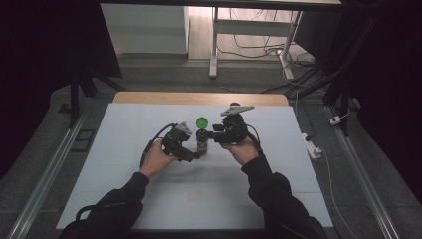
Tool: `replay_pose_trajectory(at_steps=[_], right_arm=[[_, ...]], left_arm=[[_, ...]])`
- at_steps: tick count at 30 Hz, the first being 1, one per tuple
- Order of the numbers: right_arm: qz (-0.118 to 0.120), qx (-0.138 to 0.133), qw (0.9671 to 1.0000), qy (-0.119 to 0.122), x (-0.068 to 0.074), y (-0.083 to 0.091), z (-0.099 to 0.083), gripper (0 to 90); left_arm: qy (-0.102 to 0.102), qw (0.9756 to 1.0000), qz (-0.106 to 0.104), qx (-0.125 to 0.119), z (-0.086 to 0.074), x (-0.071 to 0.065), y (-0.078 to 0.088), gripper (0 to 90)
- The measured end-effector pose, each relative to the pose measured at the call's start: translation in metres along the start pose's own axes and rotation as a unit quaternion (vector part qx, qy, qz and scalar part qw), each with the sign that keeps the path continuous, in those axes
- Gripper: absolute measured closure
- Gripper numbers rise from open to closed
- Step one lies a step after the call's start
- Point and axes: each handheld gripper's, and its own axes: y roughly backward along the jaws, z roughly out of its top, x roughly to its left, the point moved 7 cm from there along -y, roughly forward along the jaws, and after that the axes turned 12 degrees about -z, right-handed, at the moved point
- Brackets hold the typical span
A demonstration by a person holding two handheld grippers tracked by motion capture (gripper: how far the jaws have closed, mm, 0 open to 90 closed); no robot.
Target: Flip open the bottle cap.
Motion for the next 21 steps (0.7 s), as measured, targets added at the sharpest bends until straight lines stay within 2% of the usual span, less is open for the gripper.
replay_pose_trajectory(at_steps=[8,13,15,18,21], right_arm=[[0.004,-0.002,1.0000,-0.004,0.000,0.012,-0.007,32.1],[0.006,-0.002,1.0000,0.001,0.002,0.020,-0.011,24.1],[0.010,0.000,1.0000,0.001,0.004,0.022,-0.013,21.1],[0.014,0.001,0.9999,0.003,0.007,0.027,-0.015,16.4],[0.016,0.003,0.9998,0.006,0.010,0.032,-0.018,11.5]], left_arm=[[0.012,0.9995,-0.028,0.000,-0.006,-0.012,0.015,1.6],[0.028,0.9986,-0.044,-0.013,-0.013,-0.023,0.031,0.1],[0.031,0.9985,-0.043,-0.016,-0.018,-0.026,0.037,0.0],[0.044,0.9971,-0.054,-0.032,-0.025,-0.031,0.048,0.0],[0.049,0.9966,-0.051,-0.042,-0.033,-0.034,0.061,0.0]])
